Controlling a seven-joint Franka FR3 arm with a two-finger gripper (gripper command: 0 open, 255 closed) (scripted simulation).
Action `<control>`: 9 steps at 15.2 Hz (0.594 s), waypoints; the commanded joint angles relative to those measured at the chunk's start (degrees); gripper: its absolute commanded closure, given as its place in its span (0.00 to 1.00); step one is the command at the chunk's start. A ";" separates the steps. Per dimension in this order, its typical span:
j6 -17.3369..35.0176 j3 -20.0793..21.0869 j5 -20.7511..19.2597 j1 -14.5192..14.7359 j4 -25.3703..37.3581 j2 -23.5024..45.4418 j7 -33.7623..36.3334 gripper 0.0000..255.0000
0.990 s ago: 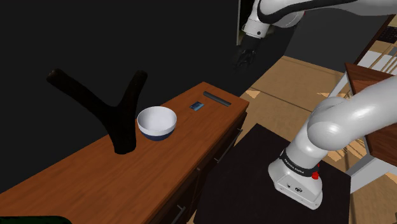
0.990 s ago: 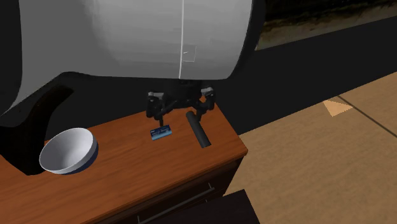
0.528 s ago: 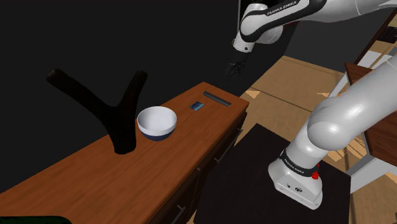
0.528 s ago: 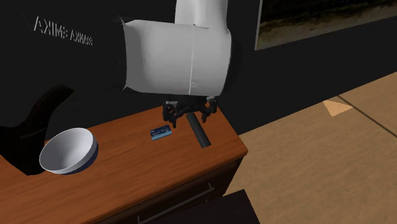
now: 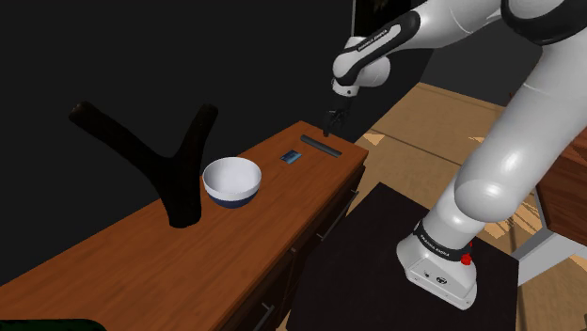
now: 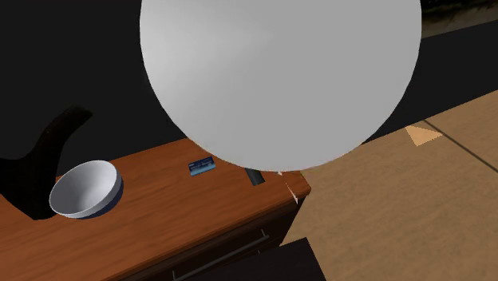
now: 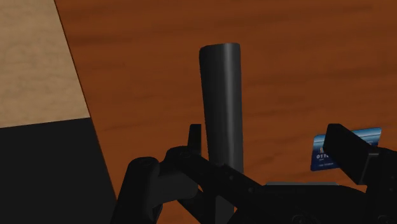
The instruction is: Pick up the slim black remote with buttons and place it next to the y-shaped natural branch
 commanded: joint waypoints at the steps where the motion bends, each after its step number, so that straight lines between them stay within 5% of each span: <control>1: 2.00 -0.07 1.55 -0.13 1.88 4.40 -1.97 0.00; 9: 7.53 0.83 5.23 -0.85 2.80 11.60 -5.36 0.00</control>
